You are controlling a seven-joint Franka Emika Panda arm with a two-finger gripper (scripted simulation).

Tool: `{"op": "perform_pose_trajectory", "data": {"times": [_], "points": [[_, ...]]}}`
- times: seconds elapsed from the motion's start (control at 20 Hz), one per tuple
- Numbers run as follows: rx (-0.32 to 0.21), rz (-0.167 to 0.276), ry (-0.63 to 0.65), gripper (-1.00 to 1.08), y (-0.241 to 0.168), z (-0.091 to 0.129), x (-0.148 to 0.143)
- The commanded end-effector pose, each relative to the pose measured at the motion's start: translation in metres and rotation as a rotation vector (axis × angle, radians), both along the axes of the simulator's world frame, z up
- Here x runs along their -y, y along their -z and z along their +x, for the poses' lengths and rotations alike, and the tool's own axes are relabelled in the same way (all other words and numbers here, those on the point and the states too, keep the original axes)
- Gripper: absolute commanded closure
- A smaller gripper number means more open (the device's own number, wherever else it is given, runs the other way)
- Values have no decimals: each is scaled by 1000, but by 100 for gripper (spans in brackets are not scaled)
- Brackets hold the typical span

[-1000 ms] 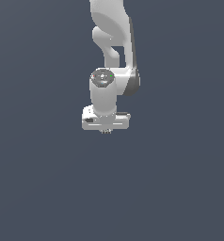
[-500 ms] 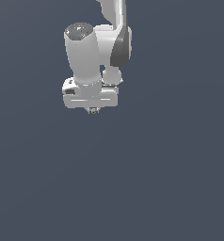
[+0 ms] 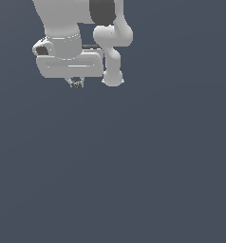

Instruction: Pick up the object and move it to a goal position.

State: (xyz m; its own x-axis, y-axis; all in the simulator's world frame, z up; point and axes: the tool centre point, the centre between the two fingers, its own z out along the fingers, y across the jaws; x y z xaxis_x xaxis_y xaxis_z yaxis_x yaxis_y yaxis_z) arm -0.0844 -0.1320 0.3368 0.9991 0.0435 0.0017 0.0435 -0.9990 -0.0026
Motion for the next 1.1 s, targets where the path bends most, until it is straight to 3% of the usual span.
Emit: {"op": "perform_pose_trajectory", "data": {"times": [0.0, 0.5, 1.05], "points": [[-1, 1, 0, 108, -27, -9, 13], [-1, -1, 0, 108, -108, -30, 54], [-2, -3, 0, 108, -137, -36, 69]]}}
